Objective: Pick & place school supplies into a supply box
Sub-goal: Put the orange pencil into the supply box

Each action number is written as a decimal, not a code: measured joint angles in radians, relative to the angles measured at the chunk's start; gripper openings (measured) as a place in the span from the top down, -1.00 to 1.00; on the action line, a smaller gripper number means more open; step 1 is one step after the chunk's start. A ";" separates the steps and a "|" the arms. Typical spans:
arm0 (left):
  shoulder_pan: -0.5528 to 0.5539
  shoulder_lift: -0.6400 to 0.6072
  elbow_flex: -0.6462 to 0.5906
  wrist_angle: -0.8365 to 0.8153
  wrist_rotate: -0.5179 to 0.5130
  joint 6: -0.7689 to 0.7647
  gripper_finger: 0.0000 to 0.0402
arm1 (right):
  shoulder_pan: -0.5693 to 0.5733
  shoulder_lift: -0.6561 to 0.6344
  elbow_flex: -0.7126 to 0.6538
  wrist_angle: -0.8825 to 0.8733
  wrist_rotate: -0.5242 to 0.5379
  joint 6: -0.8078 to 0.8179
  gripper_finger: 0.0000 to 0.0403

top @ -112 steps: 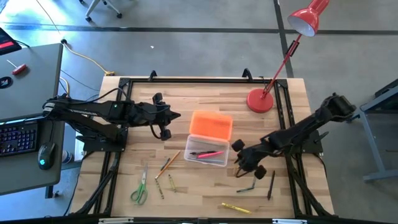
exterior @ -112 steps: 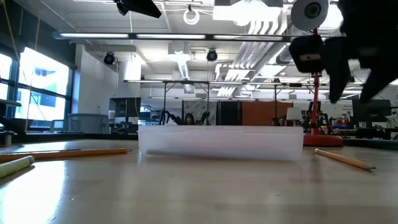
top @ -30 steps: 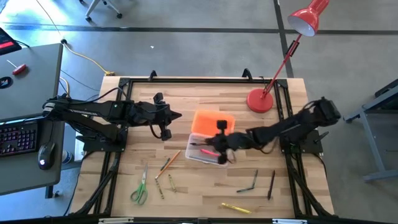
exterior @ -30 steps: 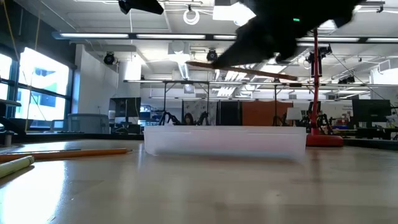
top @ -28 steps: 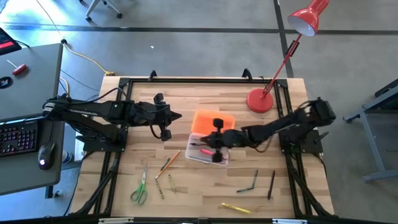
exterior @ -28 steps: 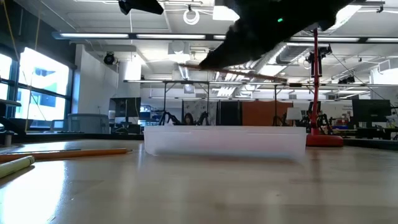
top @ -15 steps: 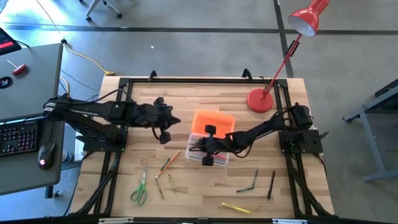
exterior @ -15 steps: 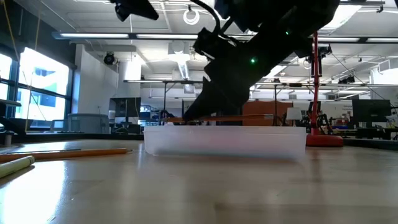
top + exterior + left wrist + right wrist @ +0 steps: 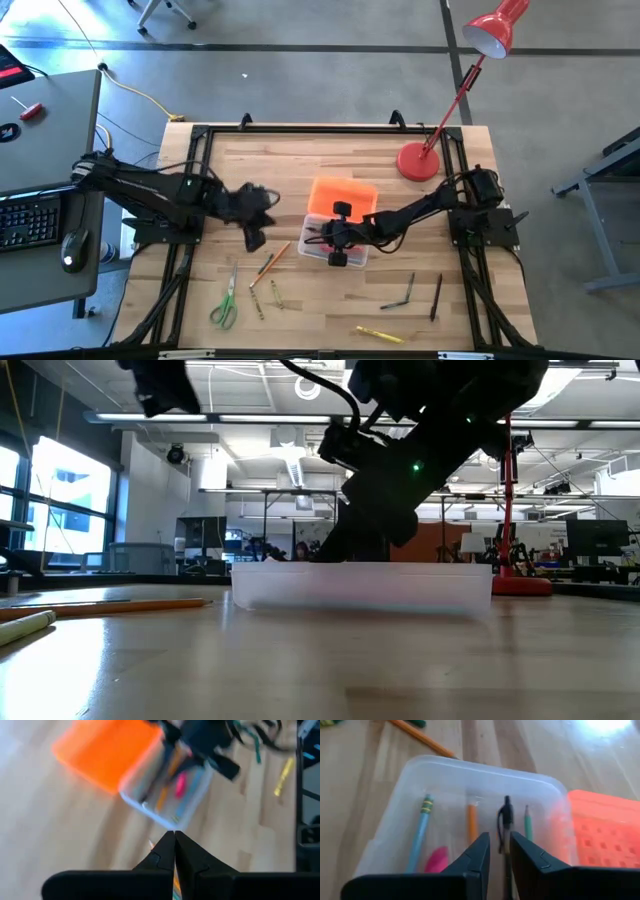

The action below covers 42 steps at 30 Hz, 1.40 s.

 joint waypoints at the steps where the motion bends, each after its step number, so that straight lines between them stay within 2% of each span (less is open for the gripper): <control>1: -0.027 0.000 -0.014 -0.002 -0.002 -0.046 0.83 | 0.000 0.000 0.000 -0.001 0.005 -0.004 0.70; 4: -0.131 0.000 -0.061 -0.005 -0.035 -0.186 0.88 | 0.000 0.000 0.000 0.000 0.008 -0.013 0.66; 8: -0.281 0.010 -0.133 0.006 -0.163 -0.380 0.89 | -0.001 0.000 0.000 0.003 0.008 -0.021 0.63; 13: -0.413 0.056 -0.230 0.094 -0.316 -0.607 0.78 | -0.001 0.000 0.000 0.003 0.008 -0.022 0.63; 16: -0.460 0.085 -0.284 0.167 -0.381 -0.657 0.72 | -0.001 0.000 0.000 0.004 0.009 -0.022 0.63; 22: -0.461 0.189 -0.359 0.320 -0.423 -0.658 0.65 | -0.001 0.000 0.000 0.009 0.008 -0.022 0.63; 28: -0.461 0.293 -0.362 0.424 -0.510 -0.652 0.65 | -0.001 0.000 0.000 0.023 0.007 -0.022 0.63; 38: -0.358 0.450 -0.362 0.580 -0.504 -0.597 0.78 | -0.001 -0.001 0.001 0.052 0.005 -0.022 0.63; 42: -0.307 0.490 -0.361 0.641 -0.450 -0.536 0.76 | -0.001 -0.001 0.001 0.052 0.001 -0.022 0.63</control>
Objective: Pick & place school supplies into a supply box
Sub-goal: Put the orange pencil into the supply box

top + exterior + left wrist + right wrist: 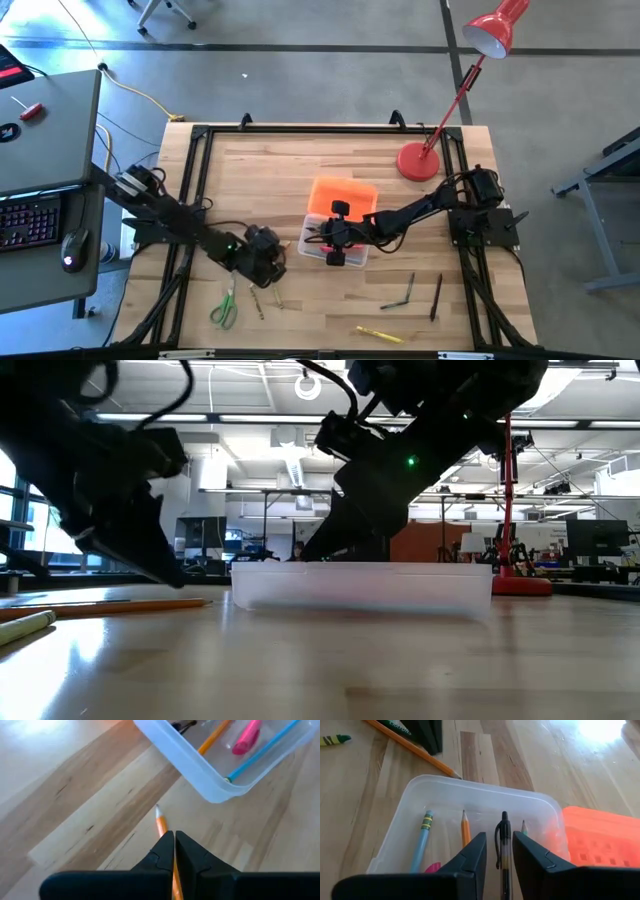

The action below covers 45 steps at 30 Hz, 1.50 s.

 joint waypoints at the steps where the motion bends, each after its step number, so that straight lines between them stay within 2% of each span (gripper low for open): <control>1: 0.012 0.006 0.000 0.012 0.023 0.009 0.75 | 0.000 0.000 0.000 0.000 0.000 0.000 0.63; 3: 0.030 0.012 0.001 0.008 0.059 0.013 0.72 | 0.000 0.000 0.000 -0.001 0.000 0.000 0.63; 8: 0.043 0.011 0.000 0.009 0.069 0.017 0.65 | 0.000 0.000 0.000 -0.002 0.000 0.000 0.63; 15: 0.042 0.054 0.001 0.021 0.040 0.006 0.64 | 0.000 0.000 0.000 -0.003 0.000 0.000 0.63; 20: 0.041 0.119 0.002 0.089 0.009 0.002 0.66 | 0.000 0.000 0.000 -0.004 -0.004 0.000 0.63; 28: 0.038 0.225 0.007 0.147 -0.106 -0.021 0.65 | 0.000 0.000 0.000 -0.003 -0.004 0.000 0.63; 36: 0.037 0.339 0.008 0.262 -0.219 -0.059 0.75 | 0.000 0.000 0.000 -0.003 -0.004 0.000 0.63; 42: 0.037 0.327 0.007 0.263 -0.221 -0.070 0.85 | 0.001 0.000 0.000 -0.003 -0.011 0.022 0.63; 45: 0.033 0.275 0.002 0.236 -0.201 -0.039 0.87 | 0.001 0.000 0.000 -0.003 -0.060 0.059 0.63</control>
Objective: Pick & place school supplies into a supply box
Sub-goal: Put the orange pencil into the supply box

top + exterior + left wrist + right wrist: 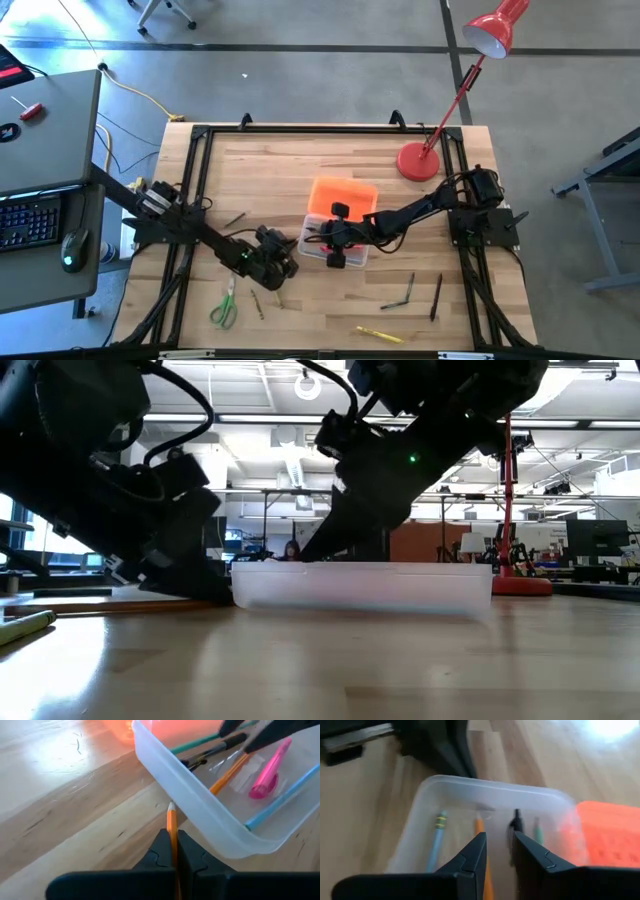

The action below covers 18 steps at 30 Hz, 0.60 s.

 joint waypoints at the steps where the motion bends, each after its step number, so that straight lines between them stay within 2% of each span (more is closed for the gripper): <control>1: 0.000 -0.025 -0.001 -0.013 0.005 0.014 0.87 | 0.000 0.000 0.000 0.000 -0.016 0.002 0.63; 6: -0.001 -0.199 -0.010 -0.167 0.041 0.082 0.84 | 0.004 -0.034 0.000 -0.004 -0.036 0.002 0.63; 11: -0.002 -0.386 -0.006 -0.315 0.009 0.087 0.87 | 0.018 -0.138 0.000 -0.058 0.029 -0.013 0.63; 15: -0.002 -0.497 -0.004 -0.278 -0.042 0.198 0.84 | 0.038 -0.234 0.001 -0.139 0.066 0.001 0.63; 18: 0.003 -0.532 -0.004 -0.141 -0.047 0.377 0.83 | 0.054 -0.287 0.001 -0.195 0.065 0.001 0.63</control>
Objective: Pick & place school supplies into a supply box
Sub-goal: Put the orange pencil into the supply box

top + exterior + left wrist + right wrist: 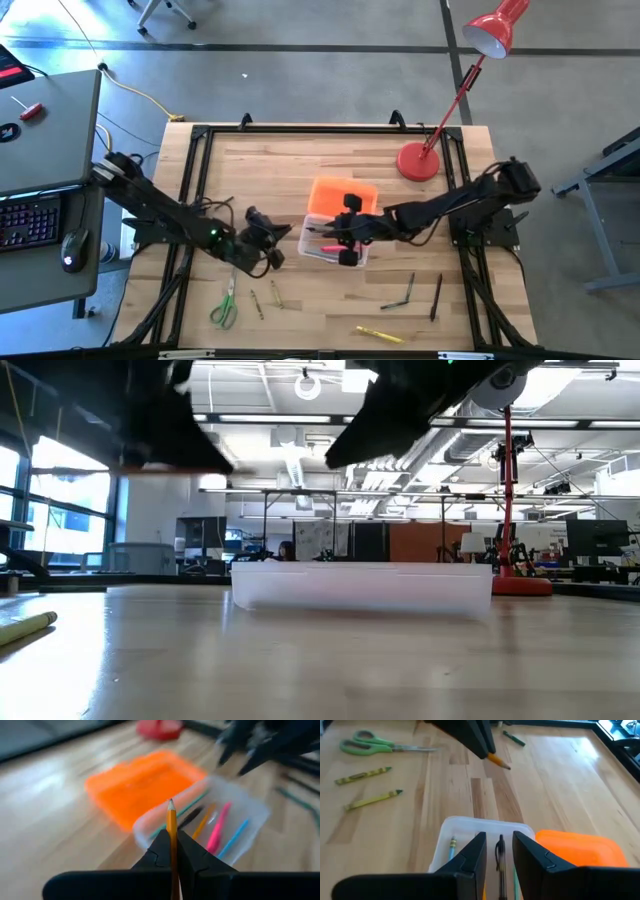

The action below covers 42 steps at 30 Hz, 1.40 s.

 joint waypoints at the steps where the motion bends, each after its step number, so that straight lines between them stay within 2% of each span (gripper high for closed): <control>1: 0.002 -0.003 0.000 0.059 0.005 0.067 0.83 | 0.005 -0.011 0.000 -0.013 0.001 0.000 0.63; 4: 0.025 0.001 0.001 0.241 0.090 0.239 0.85 | 0.019 -0.029 0.000 -0.035 0.000 0.002 0.63; 7: 0.078 0.028 0.003 0.354 0.239 0.334 0.84 | 0.035 -0.029 0.000 -0.043 -0.005 0.002 0.63; 11: 0.164 0.079 0.004 0.433 0.392 0.361 0.82 | 0.055 -0.027 0.000 -0.062 -0.058 0.035 0.63; 15: 0.241 0.158 0.003 0.509 0.532 0.364 0.83 | 0.085 -0.027 0.000 -0.085 -0.090 0.126 0.63; 19: 0.299 0.257 0.020 0.603 0.664 0.403 0.84 | 0.122 -0.027 0.000 -0.156 -0.167 0.256 0.63; 23: 0.348 0.354 0.110 0.614 0.758 0.429 0.82 | 0.173 -0.027 0.000 -0.207 -0.226 0.354 0.63; 27: 0.377 0.462 0.249 0.594 0.843 0.496 0.81 | 0.225 -0.026 0.000 -0.199 -0.229 0.364 0.63; 34: 0.424 0.575 0.452 0.340 0.867 0.563 0.65 | 0.294 -0.026 0.000 -0.187 -0.226 0.366 0.63; 38: 0.439 0.602 0.493 0.306 0.927 0.563 0.52 | 0.318 -0.026 0.000 -0.189 -0.190 0.360 0.63; 42: 0.439 0.604 0.509 0.296 0.913 0.563 0.43 | 0.326 -0.026 0.000 -0.192 -0.157 0.359 0.63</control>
